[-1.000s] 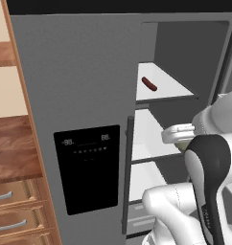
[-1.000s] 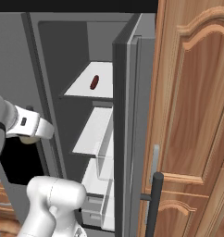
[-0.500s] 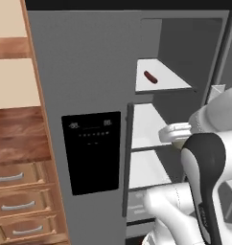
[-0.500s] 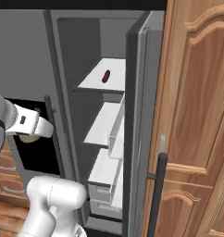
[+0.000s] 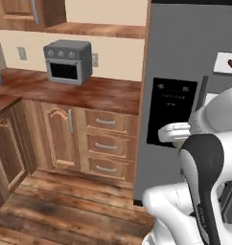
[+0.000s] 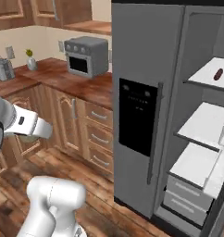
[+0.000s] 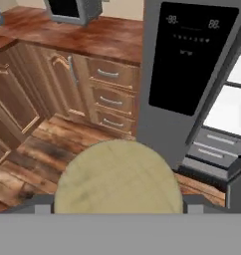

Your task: Retrieve the sausage and cheese from the fridge and place them on the cutting board on the counter.

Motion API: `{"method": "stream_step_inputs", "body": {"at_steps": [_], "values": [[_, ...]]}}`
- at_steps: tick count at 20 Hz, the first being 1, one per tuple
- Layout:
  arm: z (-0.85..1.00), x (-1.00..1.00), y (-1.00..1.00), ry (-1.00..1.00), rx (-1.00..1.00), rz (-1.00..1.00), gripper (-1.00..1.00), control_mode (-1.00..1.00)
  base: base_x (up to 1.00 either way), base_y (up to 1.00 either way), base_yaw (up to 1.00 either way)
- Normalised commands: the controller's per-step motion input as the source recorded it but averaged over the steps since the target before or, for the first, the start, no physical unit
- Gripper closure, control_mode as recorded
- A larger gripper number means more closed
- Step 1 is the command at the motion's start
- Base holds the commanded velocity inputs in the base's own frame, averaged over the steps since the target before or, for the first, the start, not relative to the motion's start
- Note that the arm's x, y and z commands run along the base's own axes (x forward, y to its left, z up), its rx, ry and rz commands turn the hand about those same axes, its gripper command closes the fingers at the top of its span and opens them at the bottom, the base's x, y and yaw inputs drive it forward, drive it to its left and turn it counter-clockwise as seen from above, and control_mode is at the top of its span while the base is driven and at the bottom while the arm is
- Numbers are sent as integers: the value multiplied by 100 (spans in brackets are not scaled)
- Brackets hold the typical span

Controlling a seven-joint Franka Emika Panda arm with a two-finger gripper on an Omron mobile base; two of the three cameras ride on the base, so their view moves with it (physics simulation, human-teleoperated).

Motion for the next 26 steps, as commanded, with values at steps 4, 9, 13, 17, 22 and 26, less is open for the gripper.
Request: {"method": "stream_step_inputs", "body": {"at_steps": [4,9,13,17,22,26], "values": [[0,0,0,0,0,0,100,100,-51,72,94],[0,0,0,0,0,0,100,100,-40,71,82],[0,0,0,0,0,0,100,100,16,71,59],[0,0,0,0,0,0,100,100,52,81,52],[0,0,0,0,0,0,100,100,11,92,62],[0,0,0,0,0,0,100,100,0,84,68]]}}
